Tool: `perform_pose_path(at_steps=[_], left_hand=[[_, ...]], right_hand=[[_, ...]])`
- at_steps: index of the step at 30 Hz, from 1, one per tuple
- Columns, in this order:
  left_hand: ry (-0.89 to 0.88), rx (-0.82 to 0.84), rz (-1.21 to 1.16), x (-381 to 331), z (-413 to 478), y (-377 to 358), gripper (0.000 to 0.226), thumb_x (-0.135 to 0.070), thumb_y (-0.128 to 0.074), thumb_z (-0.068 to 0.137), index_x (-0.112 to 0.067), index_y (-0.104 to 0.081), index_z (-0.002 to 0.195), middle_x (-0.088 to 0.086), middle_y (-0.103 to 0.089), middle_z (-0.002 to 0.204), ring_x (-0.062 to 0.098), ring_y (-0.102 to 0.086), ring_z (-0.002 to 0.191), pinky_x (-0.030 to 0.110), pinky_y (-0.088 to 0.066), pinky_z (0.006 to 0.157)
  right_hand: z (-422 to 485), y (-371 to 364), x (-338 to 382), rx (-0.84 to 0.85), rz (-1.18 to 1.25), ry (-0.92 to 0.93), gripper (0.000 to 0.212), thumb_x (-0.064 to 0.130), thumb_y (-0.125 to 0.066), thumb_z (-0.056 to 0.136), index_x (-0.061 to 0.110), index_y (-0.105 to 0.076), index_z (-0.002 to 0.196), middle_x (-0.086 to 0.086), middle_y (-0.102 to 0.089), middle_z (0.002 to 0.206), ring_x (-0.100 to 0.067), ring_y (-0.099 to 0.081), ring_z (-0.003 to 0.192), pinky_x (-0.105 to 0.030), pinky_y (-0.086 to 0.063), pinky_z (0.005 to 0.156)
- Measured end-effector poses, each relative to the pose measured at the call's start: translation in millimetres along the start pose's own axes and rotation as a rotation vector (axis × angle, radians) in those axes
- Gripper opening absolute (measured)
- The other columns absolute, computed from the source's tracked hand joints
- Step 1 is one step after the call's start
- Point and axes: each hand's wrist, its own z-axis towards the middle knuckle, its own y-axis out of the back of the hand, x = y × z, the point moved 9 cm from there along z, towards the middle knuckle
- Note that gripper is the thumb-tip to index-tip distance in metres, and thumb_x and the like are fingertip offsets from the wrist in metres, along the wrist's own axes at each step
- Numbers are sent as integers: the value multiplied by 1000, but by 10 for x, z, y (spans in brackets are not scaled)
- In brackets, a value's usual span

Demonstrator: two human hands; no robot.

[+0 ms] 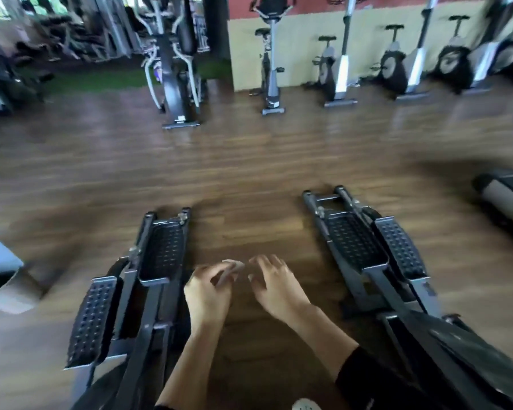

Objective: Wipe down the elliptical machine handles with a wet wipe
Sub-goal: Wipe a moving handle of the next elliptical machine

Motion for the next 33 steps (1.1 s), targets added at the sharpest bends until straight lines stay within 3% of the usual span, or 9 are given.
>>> perform_pose_path(at_steps=[5,8,13,17,21,26,30,33], left_hand=[[-135,178,-183,-474,-415,-502,30,-6,-77,76,-36,-73,75,-46,-58,73,-21,-56,77,-1,-39,66],[-222,266,-226,-678,-619,-837,34,-10,-79,75,-43,-71,75,-31,-67,76,-10,-61,79,8,-45,73],[-373,355,-294,-1088,-919,-1184,18,-11,-80,73,-27,-78,82,-14,-71,80,-2,-64,83,7,-44,74],[-451,410,-362,-1462,-1130,-1330,22,-7,-80,74,-26,-77,83,-19,-64,75,-2,-63,71,2,-41,72],[-551,427,-432,-1904,-1352,-1362,23,-5,-78,75,-25,-77,84,-24,-60,76,-3,-61,72,-1,-39,73],[-677,442,-600,-2521,-1523,-1305,31,-11,-80,76,-39,-71,85,-25,-67,82,1,-64,81,15,-48,79],[-728,401,-698,-3047,-1552,-1128,24,-16,-80,75,-36,-70,82,-37,-58,77,-12,-59,80,2,-38,77],[-793,384,-764,-3414,-1587,-1031,18,-22,-78,75,-34,-70,86,-37,-57,75,-14,-57,78,3,-40,73]], right_hand=[[-614,295,-536,-138,-9,-223,34,25,-51,94,17,-52,127,-4,-54,125,-24,-48,117,-33,-40,99],[-1037,492,-817,-213,-7,-337,34,24,-51,95,20,-52,128,-2,-54,126,-23,-49,118,-32,-41,100],[-1571,887,-1117,-357,-57,-475,36,26,-50,96,20,-52,131,0,-52,129,-19,-47,122,-28,-37,102],[-1861,1165,-1215,-419,-106,-532,36,26,-49,96,19,-50,132,-2,-51,131,-21,-46,123,-30,-36,104],[-2121,1499,-1206,-513,-126,-534,31,20,-53,94,19,-54,125,-3,-53,123,-23,-48,117,-31,-39,98],[-2389,2084,-1225,-627,-173,-581,34,22,-52,94,16,-52,128,-5,-52,127,-26,-48,118,-32,-39,98],[-2509,2621,-1153,-727,-221,-579,35,25,-51,95,19,-51,130,-4,-51,131,-23,-47,121,-27,-35,95],[-2603,3043,-1036,-806,-252,-565,35,23,-52,95,18,-51,130,-5,-51,132,-24,-47,121,-30,-37,97]])
